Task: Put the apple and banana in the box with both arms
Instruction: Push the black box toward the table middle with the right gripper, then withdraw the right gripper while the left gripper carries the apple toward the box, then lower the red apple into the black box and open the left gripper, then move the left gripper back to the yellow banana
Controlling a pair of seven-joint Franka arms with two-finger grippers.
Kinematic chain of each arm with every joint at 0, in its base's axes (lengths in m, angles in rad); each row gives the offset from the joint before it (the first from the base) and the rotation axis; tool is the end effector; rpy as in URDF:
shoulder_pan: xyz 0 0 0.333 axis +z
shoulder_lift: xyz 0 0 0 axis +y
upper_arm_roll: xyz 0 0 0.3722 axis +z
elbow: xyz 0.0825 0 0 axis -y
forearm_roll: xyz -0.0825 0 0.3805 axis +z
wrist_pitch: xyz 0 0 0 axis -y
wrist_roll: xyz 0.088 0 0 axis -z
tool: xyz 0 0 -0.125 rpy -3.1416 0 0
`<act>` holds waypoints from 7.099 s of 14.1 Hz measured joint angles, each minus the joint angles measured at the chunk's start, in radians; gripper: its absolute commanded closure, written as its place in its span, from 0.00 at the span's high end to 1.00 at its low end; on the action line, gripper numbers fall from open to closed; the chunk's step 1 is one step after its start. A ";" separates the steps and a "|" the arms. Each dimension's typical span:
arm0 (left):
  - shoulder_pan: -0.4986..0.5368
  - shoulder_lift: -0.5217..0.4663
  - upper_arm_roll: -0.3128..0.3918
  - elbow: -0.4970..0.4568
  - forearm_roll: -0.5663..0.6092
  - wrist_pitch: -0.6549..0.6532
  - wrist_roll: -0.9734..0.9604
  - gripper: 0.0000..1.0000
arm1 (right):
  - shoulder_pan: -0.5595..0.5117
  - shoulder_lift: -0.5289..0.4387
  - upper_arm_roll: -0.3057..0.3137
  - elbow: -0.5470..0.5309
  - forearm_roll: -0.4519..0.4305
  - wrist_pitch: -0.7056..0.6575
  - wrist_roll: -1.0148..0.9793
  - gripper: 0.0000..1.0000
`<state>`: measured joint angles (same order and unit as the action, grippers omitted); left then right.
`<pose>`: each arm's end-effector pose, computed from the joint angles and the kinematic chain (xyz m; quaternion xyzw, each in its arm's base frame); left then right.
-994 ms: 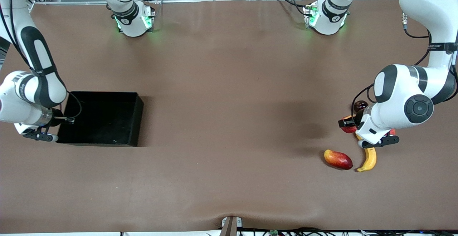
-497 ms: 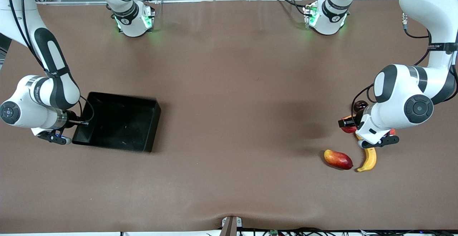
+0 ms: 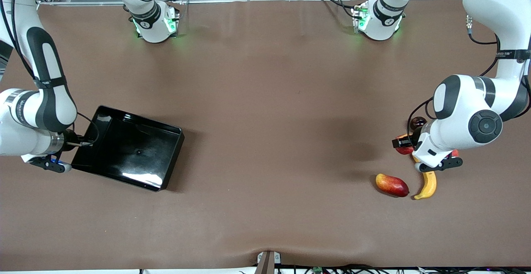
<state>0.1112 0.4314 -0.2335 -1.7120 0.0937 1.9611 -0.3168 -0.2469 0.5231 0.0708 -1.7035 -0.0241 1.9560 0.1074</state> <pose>0.6566 -0.0558 0.3671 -0.9930 -0.0815 0.0842 0.0111 0.6492 -0.1229 0.3043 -0.9815 0.1363 0.1338 0.0123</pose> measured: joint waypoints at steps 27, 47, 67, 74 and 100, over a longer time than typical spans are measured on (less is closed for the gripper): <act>-0.083 -0.002 -0.014 0.050 0.000 -0.030 -0.124 0.00 | 0.541 0.023 0.144 0.015 0.195 0.310 0.452 0.00; -0.095 -0.001 -0.175 0.091 0.000 -0.038 -0.456 0.00 | 0.411 0.031 0.117 0.176 0.133 -0.013 0.579 1.00; -0.477 0.284 -0.177 0.204 0.116 0.097 -0.871 0.00 | -0.079 -0.274 0.118 0.119 0.133 -0.335 0.359 1.00; -0.501 0.376 -0.176 0.211 0.140 0.141 -0.881 1.00 | -0.079 -0.413 0.119 -0.085 0.133 -0.234 0.357 1.00; 0.219 0.323 -0.147 0.164 0.480 0.196 -0.079 0.73 | -0.106 -0.616 0.115 -0.047 0.084 -0.423 0.325 1.00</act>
<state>0.3299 0.7547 -0.3802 -1.5477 0.5738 2.1572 -0.3958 -0.3524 -0.0930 0.1863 -1.7504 0.0598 1.5329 0.4327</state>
